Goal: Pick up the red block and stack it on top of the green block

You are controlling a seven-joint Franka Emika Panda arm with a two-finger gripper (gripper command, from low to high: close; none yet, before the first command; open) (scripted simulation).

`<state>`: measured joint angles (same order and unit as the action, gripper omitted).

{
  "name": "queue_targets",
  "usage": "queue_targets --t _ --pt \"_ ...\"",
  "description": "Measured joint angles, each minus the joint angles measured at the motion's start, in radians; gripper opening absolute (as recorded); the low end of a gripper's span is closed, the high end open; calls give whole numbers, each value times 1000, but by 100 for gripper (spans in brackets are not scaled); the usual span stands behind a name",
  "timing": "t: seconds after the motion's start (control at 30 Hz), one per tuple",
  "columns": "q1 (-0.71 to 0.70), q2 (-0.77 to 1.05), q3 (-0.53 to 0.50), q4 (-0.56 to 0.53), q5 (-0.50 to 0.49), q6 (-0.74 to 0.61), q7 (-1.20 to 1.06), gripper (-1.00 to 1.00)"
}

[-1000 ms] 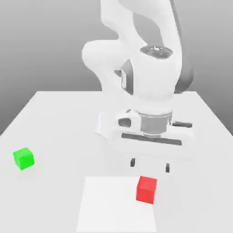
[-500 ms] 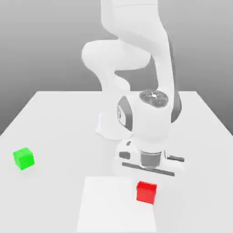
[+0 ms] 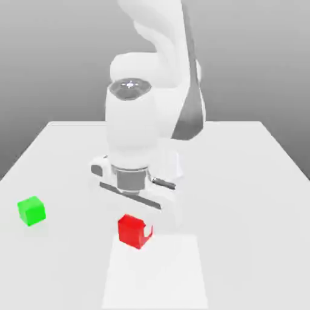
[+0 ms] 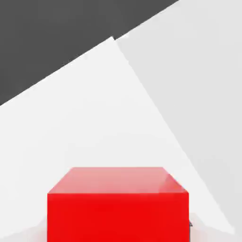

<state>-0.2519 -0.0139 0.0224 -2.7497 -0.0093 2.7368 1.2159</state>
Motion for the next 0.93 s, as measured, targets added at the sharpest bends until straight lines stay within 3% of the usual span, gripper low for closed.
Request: queue_targets --t 0.6,0.8,0.83,0.93 --pt "-456 -74 -278 3 -39 -75 -180 -100" --pt "-484 111 -252 11 85 96 -280 -100" --pt "-490 137 -241 13 105 119 -293 100" --pt "-490 137 -241 13 105 119 -293 100"
